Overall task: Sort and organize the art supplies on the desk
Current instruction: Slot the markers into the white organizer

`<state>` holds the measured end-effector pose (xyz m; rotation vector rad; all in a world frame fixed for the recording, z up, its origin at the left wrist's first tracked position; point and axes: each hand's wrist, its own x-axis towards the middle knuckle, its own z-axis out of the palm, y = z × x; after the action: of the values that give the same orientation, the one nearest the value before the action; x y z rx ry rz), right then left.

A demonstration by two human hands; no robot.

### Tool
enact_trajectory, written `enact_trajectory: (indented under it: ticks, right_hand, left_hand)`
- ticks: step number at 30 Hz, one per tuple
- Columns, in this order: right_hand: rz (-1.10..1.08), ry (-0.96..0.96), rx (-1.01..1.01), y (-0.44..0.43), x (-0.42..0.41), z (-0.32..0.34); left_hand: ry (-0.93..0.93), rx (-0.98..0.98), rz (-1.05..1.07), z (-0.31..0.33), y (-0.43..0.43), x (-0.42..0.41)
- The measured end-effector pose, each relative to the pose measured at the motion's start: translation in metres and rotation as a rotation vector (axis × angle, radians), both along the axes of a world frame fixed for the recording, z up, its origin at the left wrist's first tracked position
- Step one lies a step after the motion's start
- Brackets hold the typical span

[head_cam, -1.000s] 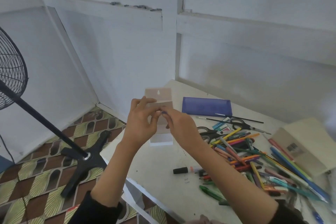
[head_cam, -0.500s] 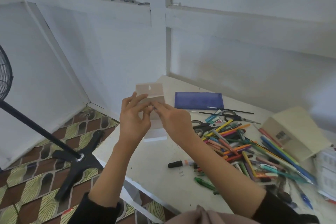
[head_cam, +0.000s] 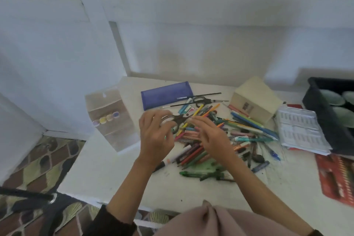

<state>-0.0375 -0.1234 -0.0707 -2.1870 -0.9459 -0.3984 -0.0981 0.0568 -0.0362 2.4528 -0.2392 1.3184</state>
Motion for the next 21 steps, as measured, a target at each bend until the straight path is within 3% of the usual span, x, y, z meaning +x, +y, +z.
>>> enact_trajectory:
  ticks: [4, 9, 16, 21]
  right_hand:
    - [-0.323, 0.111, -0.016, -0.069, 0.008, -0.018]
    - [-0.709, 0.391, -0.082, -0.13, 0.006, -0.019]
    - [-0.518, 0.52, -0.29, -0.142, 0.009, -0.032]
    - [-0.578, 0.542, -0.22, -0.141, 0.01, -0.03]
  left_hand:
    - [0.178, 0.06, -0.206, -0.015, -0.04, 0.021]
    - [0.563, 0.125, -0.237, -0.029, -0.087, 0.048]
    - [0.954, 0.305, -0.206, -0.035, -0.142, 0.084]
    - [1.046, 0.31, -0.208, -0.04, -0.154, 0.097]
